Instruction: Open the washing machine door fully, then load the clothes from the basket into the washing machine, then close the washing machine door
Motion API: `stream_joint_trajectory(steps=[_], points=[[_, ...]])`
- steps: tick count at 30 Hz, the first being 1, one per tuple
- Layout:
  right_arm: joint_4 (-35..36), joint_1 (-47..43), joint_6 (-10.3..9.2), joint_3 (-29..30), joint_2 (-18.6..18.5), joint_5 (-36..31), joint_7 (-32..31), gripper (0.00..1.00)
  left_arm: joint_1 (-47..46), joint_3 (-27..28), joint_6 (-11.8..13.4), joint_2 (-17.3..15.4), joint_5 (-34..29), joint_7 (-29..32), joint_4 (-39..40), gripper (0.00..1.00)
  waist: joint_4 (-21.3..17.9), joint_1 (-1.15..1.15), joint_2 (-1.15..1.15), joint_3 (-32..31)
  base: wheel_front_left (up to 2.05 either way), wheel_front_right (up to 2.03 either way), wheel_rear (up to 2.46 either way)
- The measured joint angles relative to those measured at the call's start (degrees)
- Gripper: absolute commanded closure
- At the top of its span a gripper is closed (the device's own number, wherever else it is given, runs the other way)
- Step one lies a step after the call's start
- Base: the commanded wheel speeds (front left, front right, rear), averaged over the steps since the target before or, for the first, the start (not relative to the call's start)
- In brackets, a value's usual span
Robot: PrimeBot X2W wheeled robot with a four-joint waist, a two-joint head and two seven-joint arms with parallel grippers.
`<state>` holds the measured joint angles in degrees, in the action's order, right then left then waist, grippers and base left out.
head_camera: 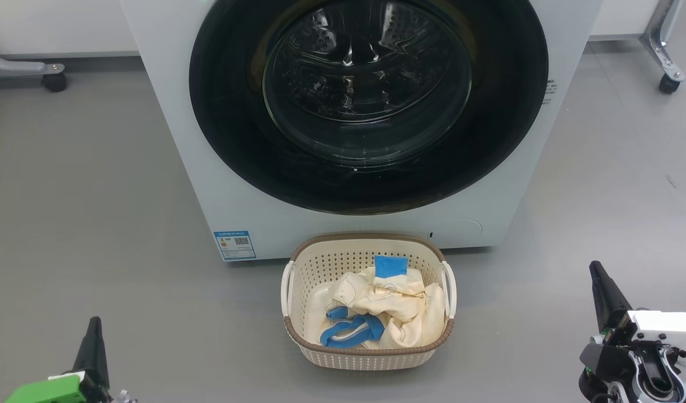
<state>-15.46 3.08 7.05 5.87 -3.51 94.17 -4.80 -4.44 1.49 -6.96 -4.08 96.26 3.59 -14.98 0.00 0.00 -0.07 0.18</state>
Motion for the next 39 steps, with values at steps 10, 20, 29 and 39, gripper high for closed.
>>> stream_joint_trajectory(steps=[10,20,29,39], points=[[-3.3,-3.5,-0.04,-0.3,1.9,0.0,0.1,0.00,2.4,-0.5,0.0,2.0,0.1,-0.2,-3.5,0.00,0.0,0.00,0.00,0.0,0.00,0.00,0.00],[-1.8,-3.5,-0.04,-0.9,1.8,-0.5,1.8,0.00,2.4,-1.6,0.0,2.0,-0.2,-1.8,-3.1,0.00,0.0,0.00,0.00,0.1,0.00,0.00,0.00],[-0.2,-3.5,-0.04,-2.4,1.5,-4.1,3.6,0.00,2.3,-3.1,0.0,2.0,-3.7,-3.7,-2.4,0.00,0.0,0.00,0.00,0.2,0.00,0.00,0.00],[1.2,-3.5,-0.04,-4.2,0.2,-8.7,5.4,0.00,2.3,-4.8,0.0,1.3,-8.8,-5.3,-2.4,0.00,0.0,0.00,0.00,0.2,0.00,0.00,0.00]])
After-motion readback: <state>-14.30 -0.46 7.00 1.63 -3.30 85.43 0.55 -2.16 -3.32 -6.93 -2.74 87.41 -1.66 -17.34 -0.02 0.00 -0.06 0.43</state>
